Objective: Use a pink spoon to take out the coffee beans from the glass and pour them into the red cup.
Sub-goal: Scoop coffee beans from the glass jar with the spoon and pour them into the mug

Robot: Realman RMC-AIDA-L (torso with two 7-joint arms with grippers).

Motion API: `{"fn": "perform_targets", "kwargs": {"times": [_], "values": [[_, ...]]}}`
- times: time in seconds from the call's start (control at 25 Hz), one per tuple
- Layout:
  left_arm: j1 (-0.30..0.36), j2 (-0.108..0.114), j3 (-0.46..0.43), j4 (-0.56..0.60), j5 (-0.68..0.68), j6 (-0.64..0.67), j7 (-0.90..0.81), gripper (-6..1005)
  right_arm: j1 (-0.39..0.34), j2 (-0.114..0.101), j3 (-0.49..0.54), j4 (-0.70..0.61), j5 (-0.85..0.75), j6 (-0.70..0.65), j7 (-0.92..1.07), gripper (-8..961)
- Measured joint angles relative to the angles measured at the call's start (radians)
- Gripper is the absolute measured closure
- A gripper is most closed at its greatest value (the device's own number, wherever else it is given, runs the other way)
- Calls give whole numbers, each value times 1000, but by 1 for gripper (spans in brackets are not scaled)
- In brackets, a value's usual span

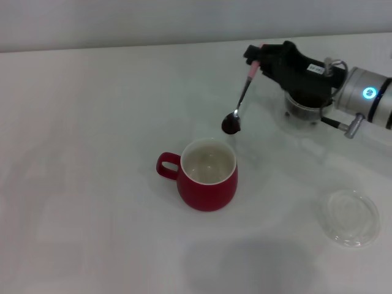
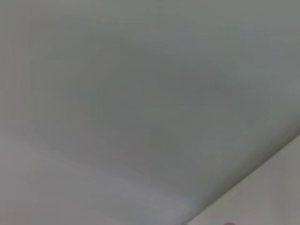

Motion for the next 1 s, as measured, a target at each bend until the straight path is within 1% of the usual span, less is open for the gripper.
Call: {"fn": "perform_targets", "kwargs": {"times": [0.44, 1.0], "values": [[-1, 0, 2, 0, 1, 0, 0, 528, 43, 0, -14, 104, 0, 47, -79, 814], [2, 0, 1, -11, 3, 9, 0, 529, 83, 0, -21, 127, 11, 137, -283, 815]]}}
